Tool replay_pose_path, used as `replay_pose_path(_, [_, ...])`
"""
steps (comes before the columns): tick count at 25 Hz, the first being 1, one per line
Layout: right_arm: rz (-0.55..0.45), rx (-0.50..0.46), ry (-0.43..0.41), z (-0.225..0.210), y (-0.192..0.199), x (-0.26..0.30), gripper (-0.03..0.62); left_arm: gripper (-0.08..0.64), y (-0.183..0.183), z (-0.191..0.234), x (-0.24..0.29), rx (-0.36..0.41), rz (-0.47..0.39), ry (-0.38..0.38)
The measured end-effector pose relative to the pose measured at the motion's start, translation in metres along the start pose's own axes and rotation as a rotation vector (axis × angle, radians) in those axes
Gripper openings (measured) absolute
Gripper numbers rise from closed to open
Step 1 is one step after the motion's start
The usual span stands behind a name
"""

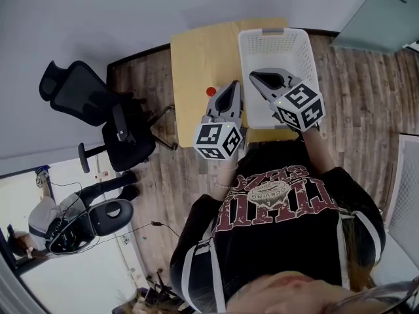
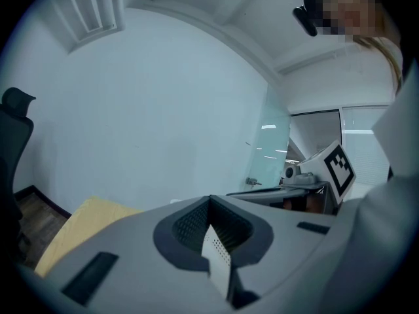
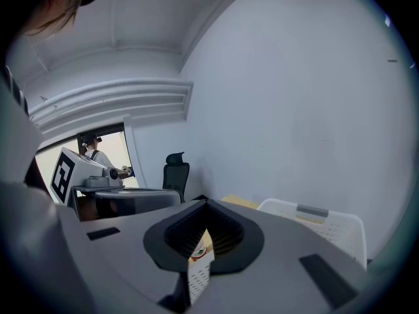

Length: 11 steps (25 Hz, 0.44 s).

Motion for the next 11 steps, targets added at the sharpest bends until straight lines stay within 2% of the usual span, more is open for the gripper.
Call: replay_pose_path(11, [0.021,-0.011,-0.009,0.0009,0.0019,0.0084,0.017,0.048,0.0005,0.0063,-0.0005,0.0,0.004,-0.008])
Point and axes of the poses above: the fingertips, and each gripper's own axes: x forward along the fingers, z to its left, y out of its underside, the point moved 5 cm from there along -x, backward along the fingers, and after that the axes turned 6 degrees about z, right-handed, at the moved point
